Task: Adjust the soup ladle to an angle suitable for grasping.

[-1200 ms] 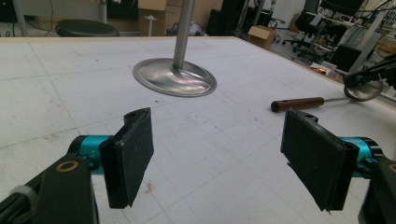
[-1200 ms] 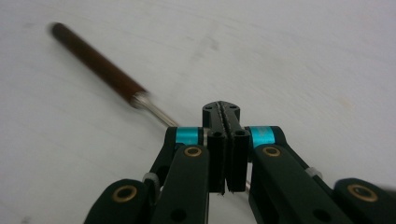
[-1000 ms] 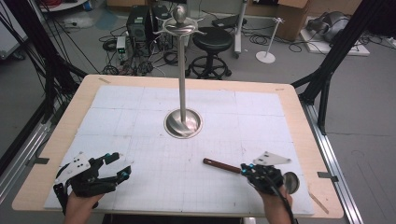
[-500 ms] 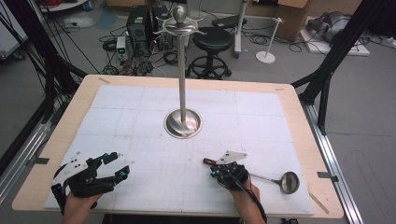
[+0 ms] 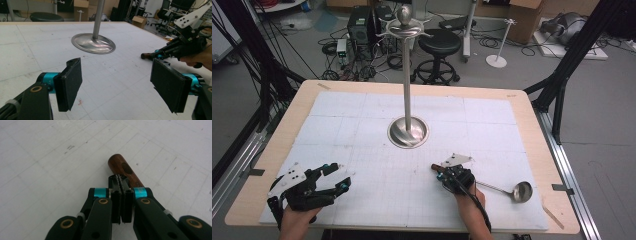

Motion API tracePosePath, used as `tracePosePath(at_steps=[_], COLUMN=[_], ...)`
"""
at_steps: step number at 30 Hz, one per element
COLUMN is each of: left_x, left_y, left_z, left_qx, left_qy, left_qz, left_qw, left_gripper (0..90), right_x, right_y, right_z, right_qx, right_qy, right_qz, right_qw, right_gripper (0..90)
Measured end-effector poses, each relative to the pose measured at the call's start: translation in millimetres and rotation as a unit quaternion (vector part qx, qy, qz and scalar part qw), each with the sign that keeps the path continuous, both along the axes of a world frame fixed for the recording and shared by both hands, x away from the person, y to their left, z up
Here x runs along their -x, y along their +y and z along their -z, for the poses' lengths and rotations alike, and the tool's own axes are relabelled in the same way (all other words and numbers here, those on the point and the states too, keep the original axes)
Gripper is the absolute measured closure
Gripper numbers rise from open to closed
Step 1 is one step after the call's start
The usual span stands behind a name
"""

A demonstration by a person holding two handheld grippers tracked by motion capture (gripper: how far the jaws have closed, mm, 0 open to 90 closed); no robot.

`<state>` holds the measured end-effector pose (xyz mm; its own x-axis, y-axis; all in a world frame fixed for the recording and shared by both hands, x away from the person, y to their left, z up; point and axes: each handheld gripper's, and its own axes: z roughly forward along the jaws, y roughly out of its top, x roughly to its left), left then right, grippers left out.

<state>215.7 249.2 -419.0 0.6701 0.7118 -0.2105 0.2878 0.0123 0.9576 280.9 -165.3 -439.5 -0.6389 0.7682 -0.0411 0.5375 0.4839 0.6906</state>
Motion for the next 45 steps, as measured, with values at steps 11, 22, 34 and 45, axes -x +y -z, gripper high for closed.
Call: tracePosePath(at_steps=[11, 22, 34, 45], left_x=[-0.4, 0.5, 0.3, 1.4], left_y=[-0.5, 0.0, -1.2, -2.2], left_z=[0.6, -0.1, 0.3, -1.8], left_qx=[0.001, 0.001, -0.001, 0.006], left_qy=[0.002, 0.0, 0.001, -0.004], left_qz=[0.001, 0.001, 0.004, 0.002], left_qw=[1.0, 1.0, 1.0, 1.0], left_gripper=[25.7, 25.7, 25.7, 19.8], right_x=[-24.7, -32.3, 32.1, 87.1], right_y=[-10.6, -23.8, -107.8, -154.1], right_z=[0.9, -1.2, -44.7, -50.1], right_qx=[-0.009, -0.028, -0.098, -0.116], right_qy=[-0.004, -0.006, -0.07, -0.139], right_qz=[0.053, 0.083, 0.113, 0.135], right_qw=[0.9986, 0.9961, 0.9863, 0.9742], right_gripper=[89.2, 83.4, 64.5, 14.8])
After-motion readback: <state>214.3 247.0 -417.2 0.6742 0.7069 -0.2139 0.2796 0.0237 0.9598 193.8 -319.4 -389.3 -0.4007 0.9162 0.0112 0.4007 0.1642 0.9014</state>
